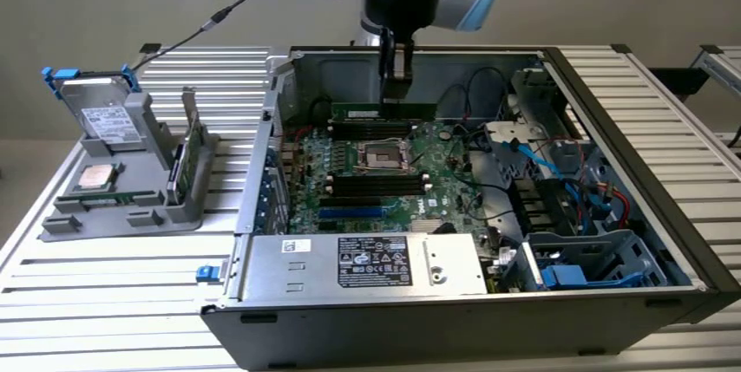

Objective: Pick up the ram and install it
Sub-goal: 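Insert the ram into the slot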

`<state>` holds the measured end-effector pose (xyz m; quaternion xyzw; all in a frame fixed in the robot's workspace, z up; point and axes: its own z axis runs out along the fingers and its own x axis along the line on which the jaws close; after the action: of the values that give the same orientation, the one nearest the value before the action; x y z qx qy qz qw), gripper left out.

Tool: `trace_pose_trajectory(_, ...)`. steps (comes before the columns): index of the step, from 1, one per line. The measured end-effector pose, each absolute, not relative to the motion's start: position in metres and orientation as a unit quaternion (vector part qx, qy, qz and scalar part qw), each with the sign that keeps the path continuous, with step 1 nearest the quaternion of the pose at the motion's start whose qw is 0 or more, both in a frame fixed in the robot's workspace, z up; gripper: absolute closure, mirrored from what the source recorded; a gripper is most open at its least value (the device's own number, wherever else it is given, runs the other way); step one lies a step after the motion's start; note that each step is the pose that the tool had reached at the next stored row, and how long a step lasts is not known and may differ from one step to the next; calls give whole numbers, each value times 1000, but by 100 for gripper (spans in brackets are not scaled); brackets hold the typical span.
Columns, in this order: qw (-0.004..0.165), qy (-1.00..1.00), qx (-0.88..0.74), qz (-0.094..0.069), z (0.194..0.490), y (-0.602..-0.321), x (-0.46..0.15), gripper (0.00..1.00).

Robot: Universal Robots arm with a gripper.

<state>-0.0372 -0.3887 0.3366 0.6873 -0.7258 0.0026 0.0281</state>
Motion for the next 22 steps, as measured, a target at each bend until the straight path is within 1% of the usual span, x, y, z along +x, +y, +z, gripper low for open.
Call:
trace_pose_trajectory(14, 28, -726, 687, 3, 311, -390, -39, 86)
trace_pose_trajectory(22, 28, -723, 691, 3, 297, -395, -39, 86)
